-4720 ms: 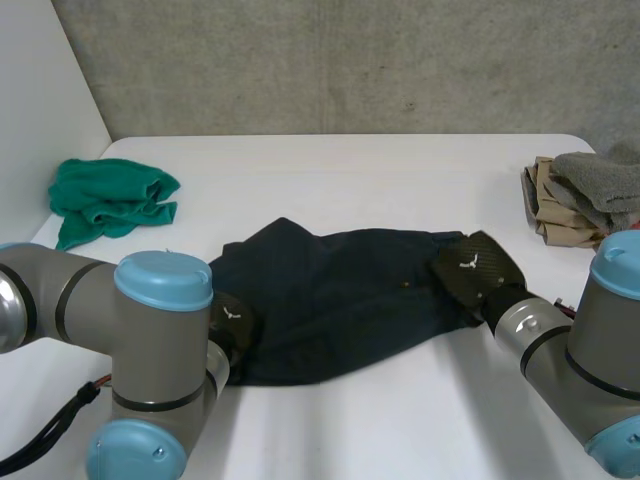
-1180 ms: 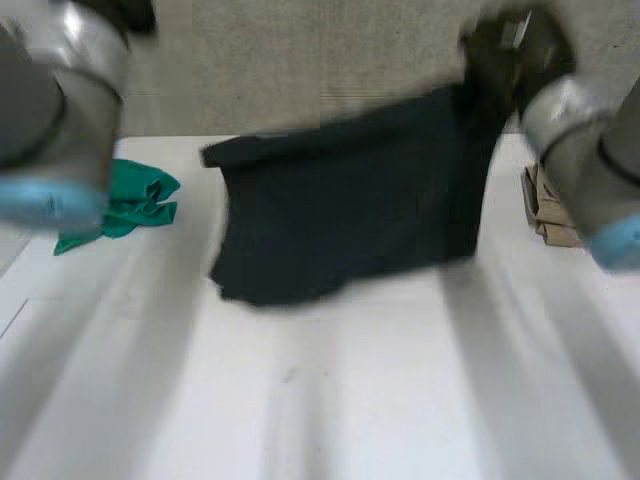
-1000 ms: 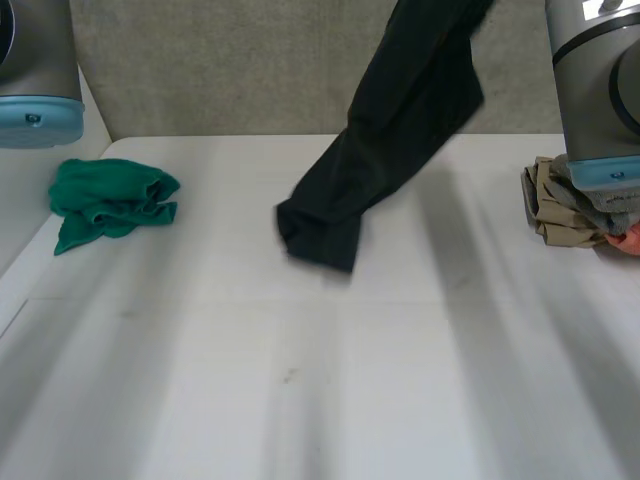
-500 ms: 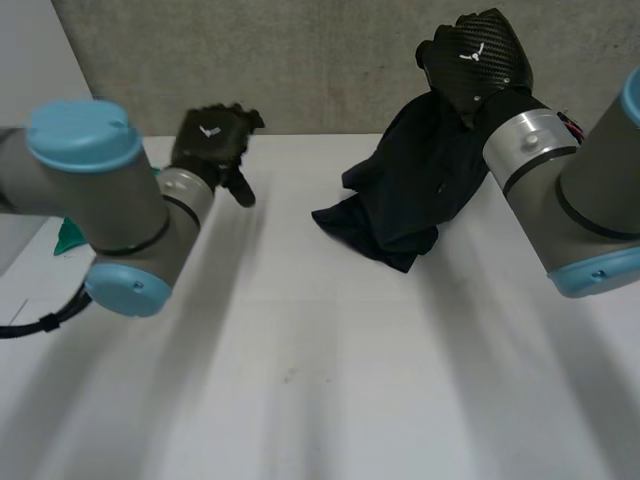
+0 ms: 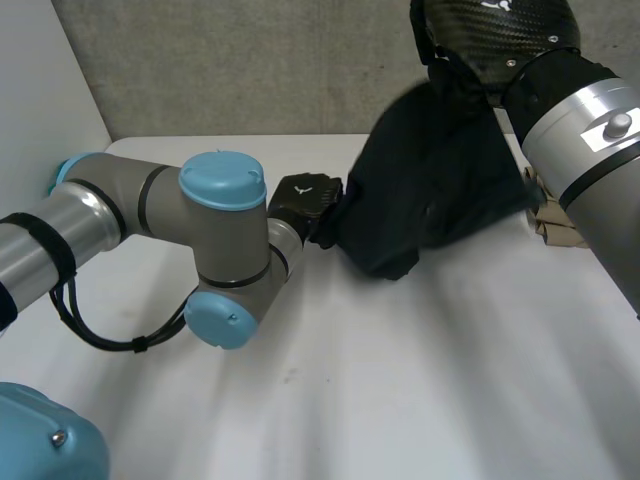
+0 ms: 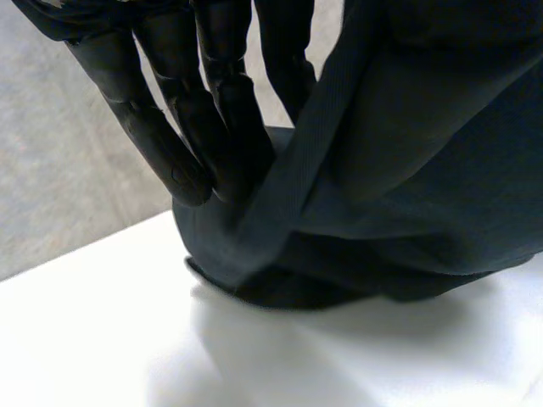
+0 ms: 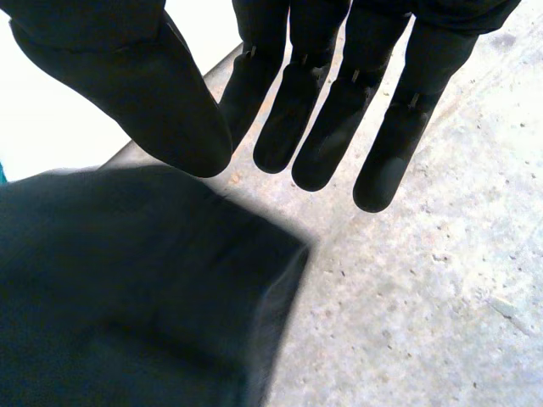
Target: Fold the laundry.
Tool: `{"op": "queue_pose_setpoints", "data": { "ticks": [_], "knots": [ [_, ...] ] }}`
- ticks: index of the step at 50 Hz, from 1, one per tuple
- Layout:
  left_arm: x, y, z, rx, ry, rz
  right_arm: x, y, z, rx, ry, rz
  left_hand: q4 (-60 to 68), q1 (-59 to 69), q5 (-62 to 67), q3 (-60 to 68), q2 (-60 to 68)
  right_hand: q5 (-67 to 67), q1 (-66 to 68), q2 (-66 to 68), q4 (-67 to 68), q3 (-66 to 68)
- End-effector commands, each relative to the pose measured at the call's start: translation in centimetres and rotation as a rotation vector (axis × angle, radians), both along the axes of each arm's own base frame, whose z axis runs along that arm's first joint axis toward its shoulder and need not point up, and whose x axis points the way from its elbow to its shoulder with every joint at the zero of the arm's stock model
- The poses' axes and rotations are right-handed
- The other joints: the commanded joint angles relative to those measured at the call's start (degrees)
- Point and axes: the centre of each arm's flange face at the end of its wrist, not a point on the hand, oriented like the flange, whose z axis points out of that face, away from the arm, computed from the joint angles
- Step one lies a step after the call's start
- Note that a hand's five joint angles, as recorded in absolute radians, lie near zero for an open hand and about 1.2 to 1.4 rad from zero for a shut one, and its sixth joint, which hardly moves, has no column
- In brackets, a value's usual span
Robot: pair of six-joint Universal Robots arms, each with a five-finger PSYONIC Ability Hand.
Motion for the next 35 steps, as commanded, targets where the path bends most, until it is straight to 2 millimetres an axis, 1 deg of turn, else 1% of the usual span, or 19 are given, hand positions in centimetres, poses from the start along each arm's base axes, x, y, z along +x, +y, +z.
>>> {"op": "queue_pose_setpoints", "data": {
  "ticks": [1, 3, 4, 7, 8, 11, 12, 15, 16, 18, 19, 22, 23, 26, 27, 30, 31, 34, 35],
  "knots": [
    [3.5, -2.1, 3.1, -0.084, -0.075, 0.263, -1.8, -2.2, -0.5, 0.029, 0.011, -0.085, 14.0, 12.7, 14.8, 14.2, 13.8, 11.2, 17.2, 12.5, 11.3, 11.6],
    [4.3, -2.1, 4.4, -0.111, -0.083, 0.281, -2.2, -2.7, -0.7, 0.041, 0.015, -0.103, 14.0, 12.7, 14.8, 14.2, 13.8, 11.2, 17.2, 12.5, 11.3, 11.6],
    [5.0, -2.0, 5.9, -0.139, -0.072, 0.273, -2.6, -3.1, -0.9, 0.052, 0.019, -0.119, 14.0, 12.7, 14.8, 14.2, 13.8, 11.2, 17.2, 12.5, 11.3, 11.6],
    [6.1, -1.6, 8.3, -0.181, -0.032, 0.241, -3.2, -3.5, -1.3, 0.075, 0.027, -0.138, 14.0, 12.7, 14.8, 14.2, 13.8, 11.2, 17.2, 12.5, 11.3, 11.6],
    [6.9, -1.2, 9.9, -0.214, -0.009, 0.211, -3.5, -3.6, -1.4, 0.091, 0.030, -0.148, 14.0, 12.7, 14.8, 14.2, 13.8, 11.2, 17.2, 12.5, 11.3, 11.6],
    [7.9, 0.1, 12.3, -0.265, 0.010, 0.160, -3.9, -3.5, -1.6, 0.117, 0.034, -0.154, 14.0, 12.7, 14.8, 14.2, 13.8, 11.2, 17.2, 12.5, 11.3, 11.6],
    [8.5, 1.2, 13.6, -0.298, 0.004, 0.127, -4.0, -3.1, -1.8, 0.143, 0.047, -0.150, 14.0, 12.7, 14.8, 14.2, 13.8, 11.2, 17.2, 12.5, 11.3, 11.6],
    [9.1, 3.6, 15.0, -0.346, -0.027, 0.063, -4.2, -2.1, -2.5, 0.225, 0.079, -0.148, 14.0, 12.7, 14.8, 14.2, 13.8, 11.2, 17.2, 12.5, 11.3, 11.6],
    [9.2, 4.1, 14.9, -0.352, -0.040, 0.046, -4.3, -1.8, -2.8, 0.256, 0.092, -0.150, 14.0, 12.7, 14.8, 14.2, 13.8, 11.2, 17.2, 12.5, 11.3, 11.6],
    [9.3, 4.9, 14.7, -0.361, -0.069, 0.025, -4.4, -1.2, -3.4, 0.311, 0.113, -0.148, 14.0, 12.7, 14.8, 14.2, 13.8, -9.2, -3.2, -7.9, -9.2, -8.8],
    [9.3, 5.5, 14.0, -0.359, -0.104, 0.013, -4.5, -0.5, -4.1, 0.380, 0.138, -0.150, 14.0, 12.7, 14.8, 14.2, 13.8, -23.8, -17.8, -22.5, -23.8, -23.5],
    [9.3, 6.0, 12.7, -0.355, -0.167, 0.003, -4.6, 0.6, -5.2, 0.490, 0.155, -0.167, 14.0, 12.7, 14.8, 14.2, 13.8, -31.3, -25.3, -30.1, -31.3, -31.0],
    [9.3, 6.1, 11.9, -0.357, -0.210, 0.005, -4.7, 1.4, -6.1, 0.578, 0.142, -0.183, 14.0, 12.7, 14.8, 14.2, 13.8, -38.0, -32.0, -36.8, -38.0, -37.7],
    [9.3, 5.5, 10.8, -0.355, -0.270, 0.029, -4.6, 2.7, -7.5, 0.711, 0.085, -0.204, 14.0, 12.7, 14.8, 14.2, 13.8, -41.3, -35.3, -40.0, -41.2, -40.9],
    [9.4, 5.1, 10.1, -0.350, -0.302, 0.050, -4.5, 3.1, -8.7, 0.793, 0.033, -0.217, 14.0, 12.7, 14.8, 14.2, 13.8, -41.8, -35.8, -40.5, -41.7, -41.4],
    [9.5, 4.9, 9.5, -0.342, -0.336, 0.072, -3.9, 3.6, -10.8, 0.921, -0.041, -0.219, 14.0, 12.7, 14.8, 14.2, 13.8, -45.5, -39.5, -44.2, -45.4, -45.1],
    [9.5, 4.7, 9.6, -0.343, -0.342, 0.088, -3.4, 4.0, -12.0, 0.993, -0.084, -0.209, 14.0, 12.7, 14.8, 14.2, 13.8, -45.5, -39.5, -44.2, -45.4, -45.1],
    [9.1, 5.0, 9.7, -0.349, -0.338, 0.085, -2.5, 4.7, -13.8, 1.101, -0.130, -0.201, 14.0, 12.7, 14.8, 14.2, 13.8, -45.5, -39.5, -44.2, -45.4, -45.1],
    [9.0, 5.1, 9.8, -0.352, -0.336, 0.081, -1.9, 5.4, -14.6, 1.161, -0.151, -0.197, 14.0, 12.7, 14.8, 14.2, 13.8, -45.8, -39.8, -44.6, -45.8, -45.5]
  ]
}}
